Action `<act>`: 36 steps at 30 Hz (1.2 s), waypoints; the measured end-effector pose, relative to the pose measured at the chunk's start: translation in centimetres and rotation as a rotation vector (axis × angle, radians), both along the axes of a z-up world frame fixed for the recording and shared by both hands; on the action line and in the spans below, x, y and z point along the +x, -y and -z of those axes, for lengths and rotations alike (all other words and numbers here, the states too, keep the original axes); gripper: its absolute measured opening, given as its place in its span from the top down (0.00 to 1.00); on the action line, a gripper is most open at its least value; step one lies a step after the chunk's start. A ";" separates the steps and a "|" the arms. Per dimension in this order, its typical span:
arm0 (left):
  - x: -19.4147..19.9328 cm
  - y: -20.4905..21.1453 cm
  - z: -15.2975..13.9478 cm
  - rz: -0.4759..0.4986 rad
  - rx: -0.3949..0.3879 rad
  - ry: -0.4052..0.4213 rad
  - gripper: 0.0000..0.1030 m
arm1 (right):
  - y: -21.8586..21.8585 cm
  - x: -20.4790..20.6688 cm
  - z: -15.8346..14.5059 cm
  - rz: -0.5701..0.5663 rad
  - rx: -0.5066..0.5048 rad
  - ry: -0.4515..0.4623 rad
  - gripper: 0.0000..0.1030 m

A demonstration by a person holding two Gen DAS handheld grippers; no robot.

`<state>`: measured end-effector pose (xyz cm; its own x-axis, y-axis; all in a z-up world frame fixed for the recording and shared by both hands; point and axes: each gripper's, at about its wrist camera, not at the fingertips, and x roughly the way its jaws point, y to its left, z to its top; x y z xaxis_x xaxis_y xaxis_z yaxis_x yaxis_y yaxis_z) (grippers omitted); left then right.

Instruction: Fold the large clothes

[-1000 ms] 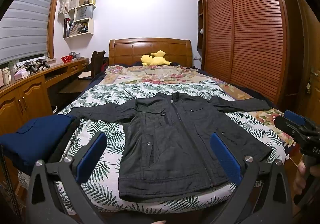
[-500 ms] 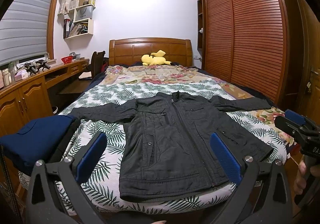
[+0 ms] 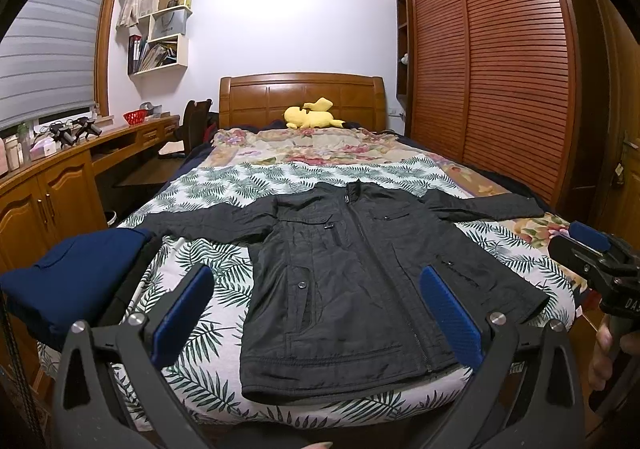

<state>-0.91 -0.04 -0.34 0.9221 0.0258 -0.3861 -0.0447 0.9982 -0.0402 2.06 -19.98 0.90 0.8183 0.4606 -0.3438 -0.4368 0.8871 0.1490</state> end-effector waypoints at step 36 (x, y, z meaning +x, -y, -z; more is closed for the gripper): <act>9.8 -10.6 8.4 -0.056 -0.092 -0.195 0.00 | -8.9 13.0 5.5 -0.114 -0.114 -0.151 0.00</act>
